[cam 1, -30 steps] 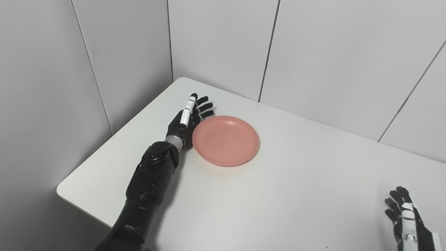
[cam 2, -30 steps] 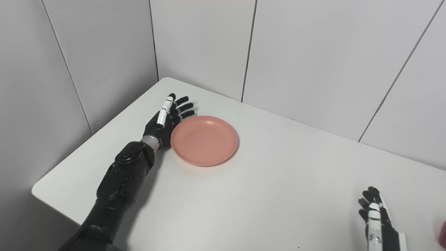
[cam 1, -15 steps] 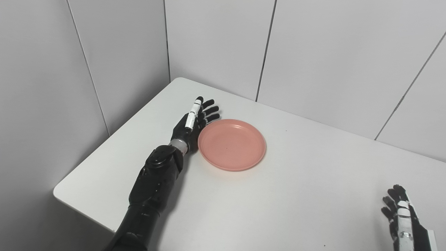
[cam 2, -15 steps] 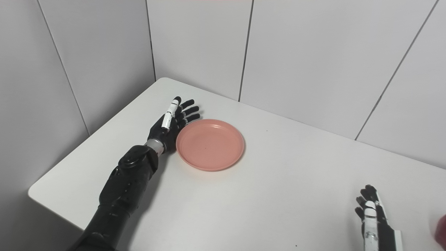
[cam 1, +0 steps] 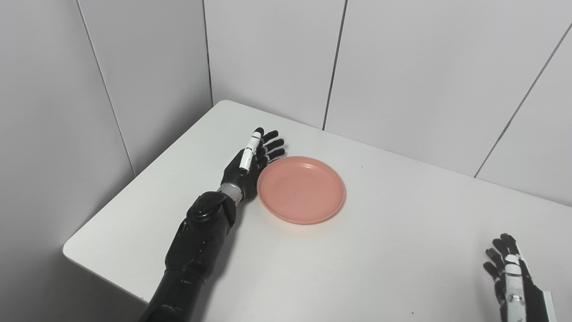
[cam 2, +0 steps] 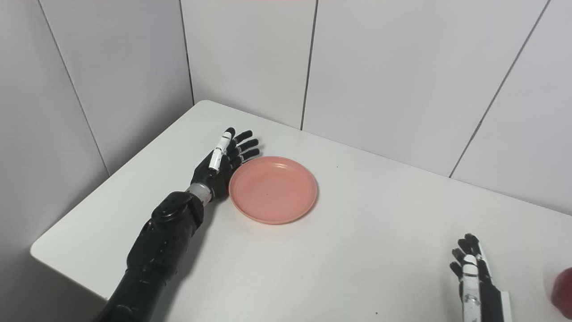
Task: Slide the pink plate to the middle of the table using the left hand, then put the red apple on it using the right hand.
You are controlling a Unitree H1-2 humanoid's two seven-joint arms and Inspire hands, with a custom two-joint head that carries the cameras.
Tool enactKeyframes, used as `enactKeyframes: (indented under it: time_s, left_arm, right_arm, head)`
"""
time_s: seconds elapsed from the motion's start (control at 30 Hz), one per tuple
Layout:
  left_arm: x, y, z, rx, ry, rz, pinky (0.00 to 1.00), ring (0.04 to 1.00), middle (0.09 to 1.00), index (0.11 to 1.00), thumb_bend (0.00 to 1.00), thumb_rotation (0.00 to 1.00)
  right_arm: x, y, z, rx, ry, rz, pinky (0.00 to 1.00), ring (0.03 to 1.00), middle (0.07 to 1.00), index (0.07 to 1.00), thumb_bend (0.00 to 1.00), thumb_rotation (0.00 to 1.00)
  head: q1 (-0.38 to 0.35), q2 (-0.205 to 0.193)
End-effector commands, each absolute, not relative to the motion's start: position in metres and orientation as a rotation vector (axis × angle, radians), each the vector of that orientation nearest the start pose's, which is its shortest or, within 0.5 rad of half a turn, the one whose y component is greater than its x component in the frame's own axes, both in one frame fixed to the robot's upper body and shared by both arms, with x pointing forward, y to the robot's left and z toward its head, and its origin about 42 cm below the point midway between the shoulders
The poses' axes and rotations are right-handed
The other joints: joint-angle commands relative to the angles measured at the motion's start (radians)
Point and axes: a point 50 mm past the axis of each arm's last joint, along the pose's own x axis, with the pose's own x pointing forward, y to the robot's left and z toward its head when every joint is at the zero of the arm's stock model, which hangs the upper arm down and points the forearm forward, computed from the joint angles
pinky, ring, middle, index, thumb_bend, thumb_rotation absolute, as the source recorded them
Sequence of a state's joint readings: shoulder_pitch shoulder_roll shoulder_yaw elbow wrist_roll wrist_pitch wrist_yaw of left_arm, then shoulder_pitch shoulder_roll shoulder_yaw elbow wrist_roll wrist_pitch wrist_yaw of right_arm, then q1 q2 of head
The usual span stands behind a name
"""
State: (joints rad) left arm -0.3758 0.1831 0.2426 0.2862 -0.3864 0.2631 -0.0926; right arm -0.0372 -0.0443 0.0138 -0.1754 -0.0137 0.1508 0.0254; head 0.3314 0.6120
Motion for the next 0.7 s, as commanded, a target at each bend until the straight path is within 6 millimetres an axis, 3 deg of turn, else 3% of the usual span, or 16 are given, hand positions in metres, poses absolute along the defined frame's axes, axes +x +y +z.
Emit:
enactKeyframes:
  time_s: [0.0, 0.67]
  left_arm:
    - [0.399, 0.298, 0.137, -0.313, 0.128, 0.014, 0.88, 0.879, 0.878, 0.857, 0.38, 1.0]
    - [0.396, 0.267, 0.134, -0.34, 0.117, 0.002, 0.87, 0.867, 0.873, 0.855, 0.39, 1.0]
  right_arm:
    - [0.3, -0.213, 0.158, -0.047, -0.157, 0.053, 0.9, 0.909, 0.924, 0.922, 0.13, 1.0]
    - [0.3, -0.209, 0.158, -0.029, -0.152, 0.049, 0.93, 0.919, 0.929, 0.925, 0.18, 1.0]
  head:
    - [-0.001, -0.002]
    - [-0.028, 0.013]
